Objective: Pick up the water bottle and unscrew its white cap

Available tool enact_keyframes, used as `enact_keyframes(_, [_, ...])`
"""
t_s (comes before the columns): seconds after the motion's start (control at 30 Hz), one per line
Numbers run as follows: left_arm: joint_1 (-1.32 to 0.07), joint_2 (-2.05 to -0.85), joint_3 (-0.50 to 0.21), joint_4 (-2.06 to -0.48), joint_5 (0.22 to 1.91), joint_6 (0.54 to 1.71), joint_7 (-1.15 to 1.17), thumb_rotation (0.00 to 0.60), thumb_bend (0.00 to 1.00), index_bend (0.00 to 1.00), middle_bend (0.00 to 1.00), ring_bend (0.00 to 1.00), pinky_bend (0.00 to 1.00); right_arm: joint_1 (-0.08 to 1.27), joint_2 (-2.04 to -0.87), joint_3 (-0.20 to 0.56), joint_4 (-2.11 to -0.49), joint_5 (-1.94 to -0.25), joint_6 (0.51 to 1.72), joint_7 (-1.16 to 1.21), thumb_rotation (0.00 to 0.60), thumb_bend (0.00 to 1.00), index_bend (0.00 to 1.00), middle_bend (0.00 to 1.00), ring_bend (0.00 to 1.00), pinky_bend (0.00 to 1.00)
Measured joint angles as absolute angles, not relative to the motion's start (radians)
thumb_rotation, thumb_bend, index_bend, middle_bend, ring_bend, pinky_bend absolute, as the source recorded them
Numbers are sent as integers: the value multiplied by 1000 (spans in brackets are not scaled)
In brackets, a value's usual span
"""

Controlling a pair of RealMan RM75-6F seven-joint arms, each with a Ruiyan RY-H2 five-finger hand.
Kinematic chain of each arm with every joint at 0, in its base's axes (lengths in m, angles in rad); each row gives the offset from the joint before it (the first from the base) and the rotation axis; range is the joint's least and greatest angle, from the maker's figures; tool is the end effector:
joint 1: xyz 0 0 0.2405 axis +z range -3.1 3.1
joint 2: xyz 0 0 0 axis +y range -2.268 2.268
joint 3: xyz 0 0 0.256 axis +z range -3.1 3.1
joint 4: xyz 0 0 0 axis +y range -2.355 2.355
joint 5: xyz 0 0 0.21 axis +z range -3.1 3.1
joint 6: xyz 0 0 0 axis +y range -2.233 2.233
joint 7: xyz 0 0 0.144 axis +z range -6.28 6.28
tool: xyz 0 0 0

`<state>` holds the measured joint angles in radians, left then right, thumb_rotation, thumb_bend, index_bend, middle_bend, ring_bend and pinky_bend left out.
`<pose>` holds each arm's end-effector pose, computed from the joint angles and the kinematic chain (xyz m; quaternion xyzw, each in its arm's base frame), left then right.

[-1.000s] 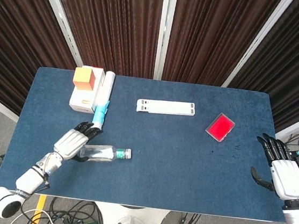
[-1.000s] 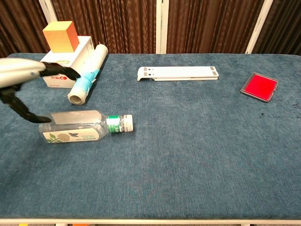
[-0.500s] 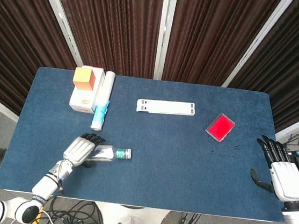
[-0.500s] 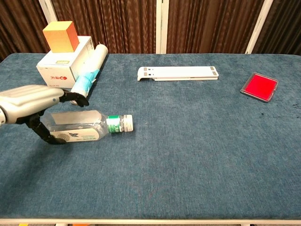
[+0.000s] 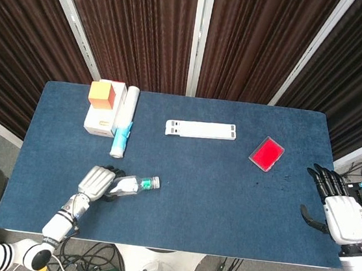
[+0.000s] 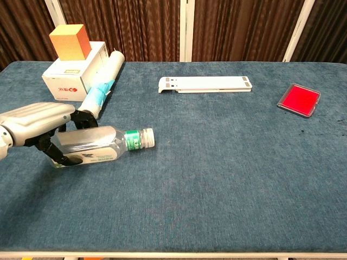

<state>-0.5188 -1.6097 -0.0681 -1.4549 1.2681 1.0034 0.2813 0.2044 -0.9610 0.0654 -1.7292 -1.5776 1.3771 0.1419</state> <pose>-0.2061 0.2729 -0.0447 -0.7397 -0.4279 -0.3367 0.3954 -0.2690 -0.2154 0.1808 0.6401 -0.3897 0.4316 0.5021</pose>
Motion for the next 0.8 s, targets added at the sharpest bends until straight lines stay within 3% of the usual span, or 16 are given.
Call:
enact_keyframes(0.23, [-514,-1594,-69,-1447,1375,1035,-24,600,430,454,469,381,550,259,-927,64,-1785,-1625,1312,157,600,442,1,9,0,0])
enact_keyframes(0.53, [-533,-1626,-42,-1348,1648,1197,-392,600,431,454,469,381,503,410,-888,83,-1889,-1675,1122,167,600,327,139,25,0,0])
enact_keyframes(0.8, [-565,-1653,-29,-1350,1704,1243,-386,600,432,457,469,381,501,556,-902,120,-1980,-1615,928,103,600,246,189,22,0,0])
